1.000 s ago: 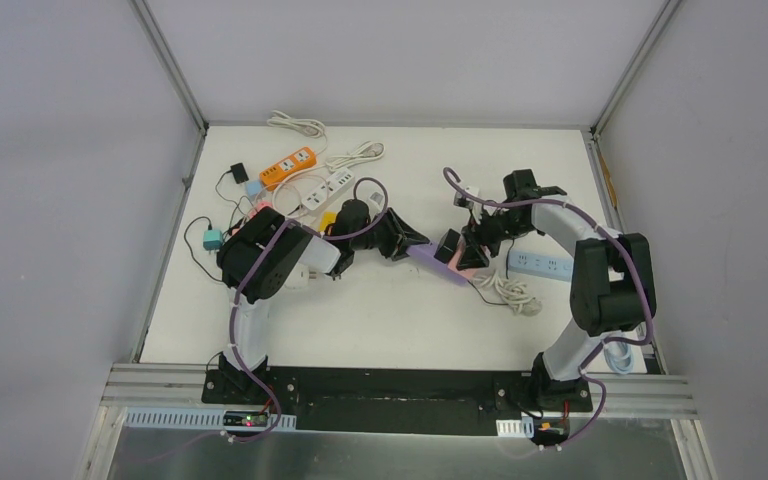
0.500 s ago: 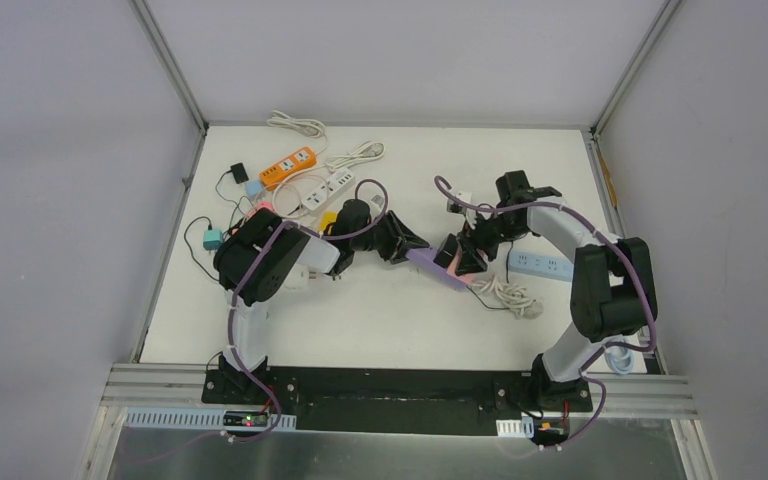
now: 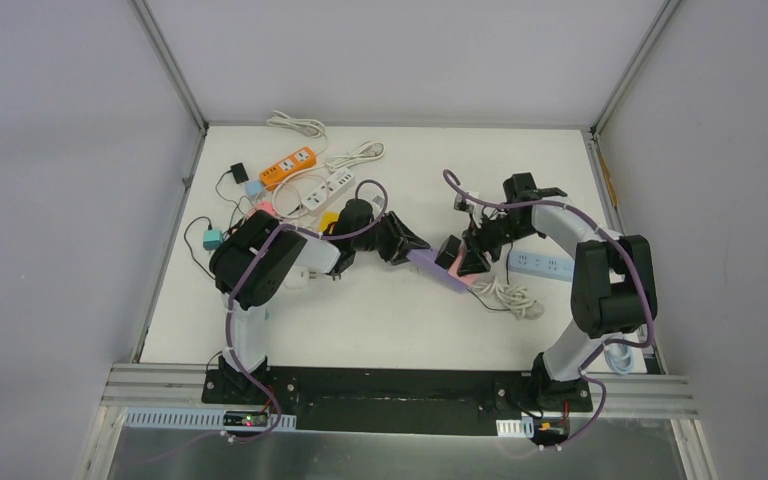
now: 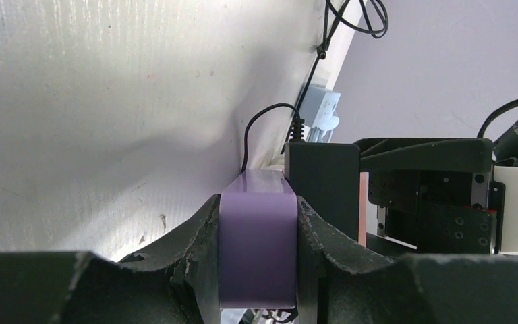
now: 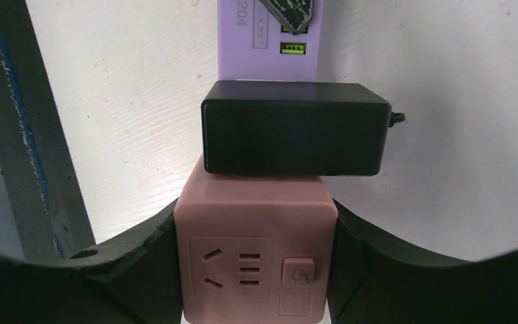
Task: Pull the plug off the socket
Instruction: Remove the plug from the socket.
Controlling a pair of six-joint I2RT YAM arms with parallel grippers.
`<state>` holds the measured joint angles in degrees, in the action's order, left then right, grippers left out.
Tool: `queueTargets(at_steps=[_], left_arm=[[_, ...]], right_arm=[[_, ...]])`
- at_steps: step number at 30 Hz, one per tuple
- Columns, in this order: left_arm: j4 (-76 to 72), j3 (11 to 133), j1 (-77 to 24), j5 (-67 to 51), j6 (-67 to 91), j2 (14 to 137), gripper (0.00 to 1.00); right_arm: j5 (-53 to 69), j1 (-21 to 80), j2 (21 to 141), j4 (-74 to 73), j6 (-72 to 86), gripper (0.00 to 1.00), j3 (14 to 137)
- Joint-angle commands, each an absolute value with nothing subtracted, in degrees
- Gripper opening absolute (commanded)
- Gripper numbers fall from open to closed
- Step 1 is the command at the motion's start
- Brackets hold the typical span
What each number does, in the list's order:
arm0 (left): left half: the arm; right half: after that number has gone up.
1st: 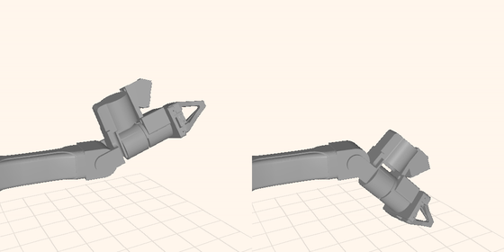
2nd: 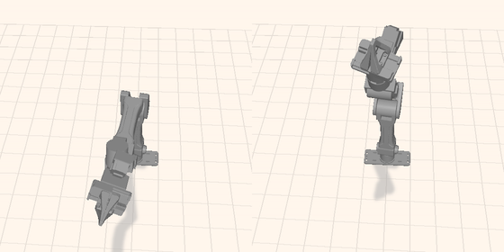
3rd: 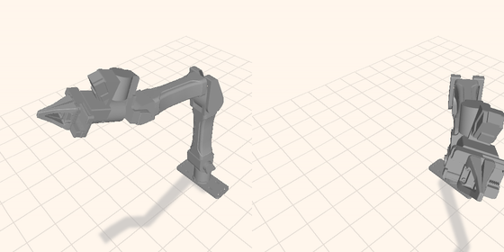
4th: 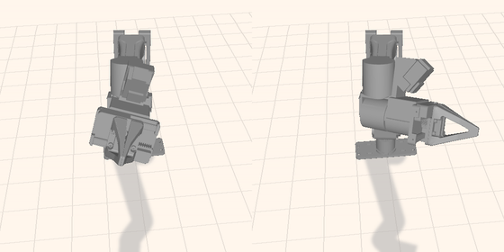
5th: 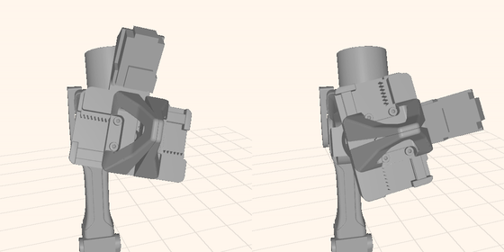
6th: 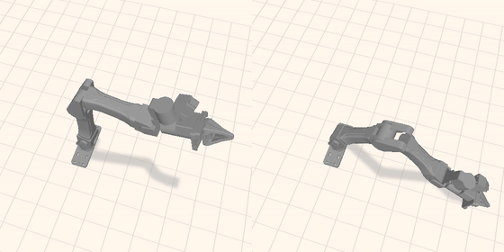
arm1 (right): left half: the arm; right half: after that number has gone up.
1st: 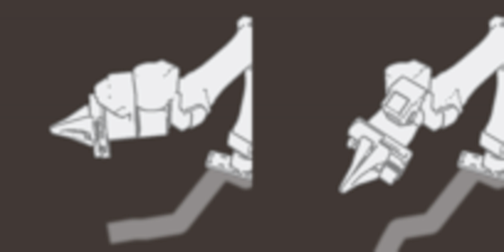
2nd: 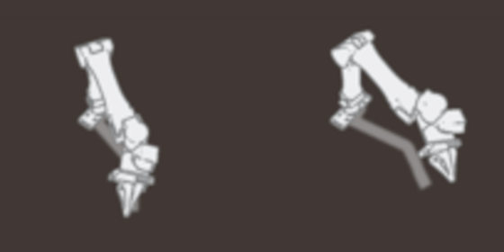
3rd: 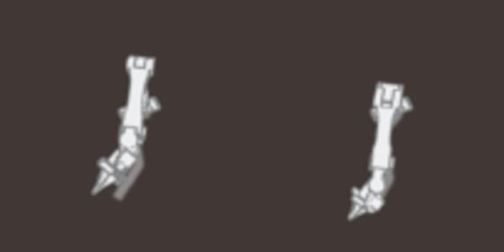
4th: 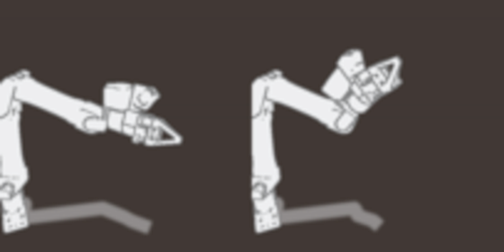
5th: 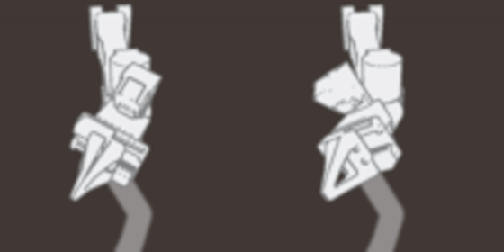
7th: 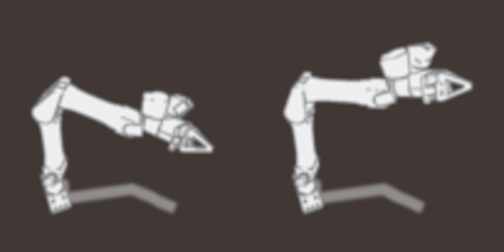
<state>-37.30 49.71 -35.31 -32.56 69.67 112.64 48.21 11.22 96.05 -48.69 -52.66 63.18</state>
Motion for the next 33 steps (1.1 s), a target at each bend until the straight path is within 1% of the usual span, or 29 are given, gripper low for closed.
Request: queueTargets(at_steps=[1,4,7,10,15,19,24,33], left_arm=[[-32.4,50.6,-35.7,-29.7,66.4,111.4,0.00],[-32.0,50.8,-35.6,-29.8,66.2,111.5,0.00],[-31.6,51.0,-35.6,-29.7,66.0,111.5,0.00],[-31.1,51.3,-35.7,-29.6,65.8,111.5,0.00],[-30.5,51.7,-35.6,-29.6,65.6,111.7,0.00],[-30.2,51.4,-35.7,-29.2,65.5,111.5,0.00],[-30.2,50.5,-35.7,-28.6,65.5,110.7,0.00],[-30.2,49.7,-35.6,-28.2,65.2,110.1,0.00]], right_arm=[[53.9,9.5,96.9,-51.0,-55.1,0.00,63.5],[54.0,9.1,96.9,-51.1,-55.1,0.00,63.5],[50.9,9.8,96.2,-52.2,-55.5,0.00,64.4],[48.0,11.9,94.6,-53.8,-57.8,0.00,64.5],[42.5,18.6,91.3,-54.6,-62.3,0.00,61.8],[41.7,18.7,91.0,-55.8,-62.5,0.00,63.0],[48.6,14.1,92.6,-56.3,-60.2,0.00,64.4],[56.2,7.9,94.5,-57.4,-57.7,0.00,66.0]])
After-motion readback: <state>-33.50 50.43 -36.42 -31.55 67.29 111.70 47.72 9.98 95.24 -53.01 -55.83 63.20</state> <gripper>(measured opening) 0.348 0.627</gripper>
